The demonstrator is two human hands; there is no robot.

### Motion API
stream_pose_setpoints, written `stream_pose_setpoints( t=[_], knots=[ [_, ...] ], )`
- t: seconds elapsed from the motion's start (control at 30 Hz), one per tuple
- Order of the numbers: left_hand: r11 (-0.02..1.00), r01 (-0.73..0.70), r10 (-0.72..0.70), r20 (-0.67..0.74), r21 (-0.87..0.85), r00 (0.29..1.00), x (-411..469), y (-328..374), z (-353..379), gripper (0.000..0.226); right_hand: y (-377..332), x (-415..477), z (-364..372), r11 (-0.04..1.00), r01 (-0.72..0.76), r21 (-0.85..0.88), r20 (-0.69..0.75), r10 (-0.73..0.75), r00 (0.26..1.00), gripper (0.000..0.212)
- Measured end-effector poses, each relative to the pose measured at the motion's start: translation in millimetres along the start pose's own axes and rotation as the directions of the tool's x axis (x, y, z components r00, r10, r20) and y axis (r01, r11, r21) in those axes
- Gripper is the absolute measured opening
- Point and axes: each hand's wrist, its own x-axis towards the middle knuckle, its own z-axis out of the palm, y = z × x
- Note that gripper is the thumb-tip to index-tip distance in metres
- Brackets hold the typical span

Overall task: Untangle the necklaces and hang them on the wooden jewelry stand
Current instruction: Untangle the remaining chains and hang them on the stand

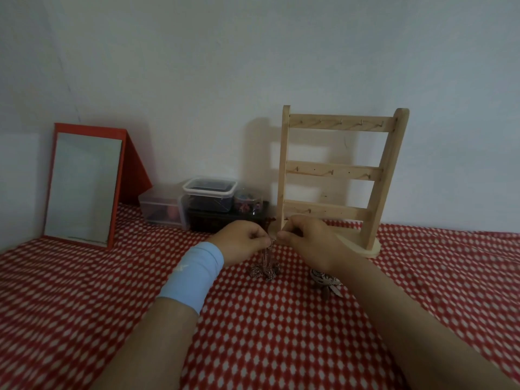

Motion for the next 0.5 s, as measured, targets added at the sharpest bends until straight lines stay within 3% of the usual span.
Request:
stream_pose_setpoints(
  t=[0.1, 0.3, 0.5],
  knots=[
    [0.996, -0.035, 0.031, -0.050, -0.082, 0.998, 0, 0, 1, 0.019, -1, 1, -1, 0.999, -0.038, 0.017, 0.091, 0.036, 0.995, 0.027],
    [0.972, -0.053, 0.016, -0.160, -0.229, 0.987, 0, 2, 12, 0.028, 5, 2, -1, 0.906, -0.134, 0.402, 0.170, 0.070, 0.983, 0.013],
    [0.884, 0.046, -0.113, -0.117, -0.466, 0.987, 0, 7, 19, 0.030, 9, 3, 1, 0.942, -0.018, 0.334, 0.054, 0.000, 0.999, 0.015]
  ],
)
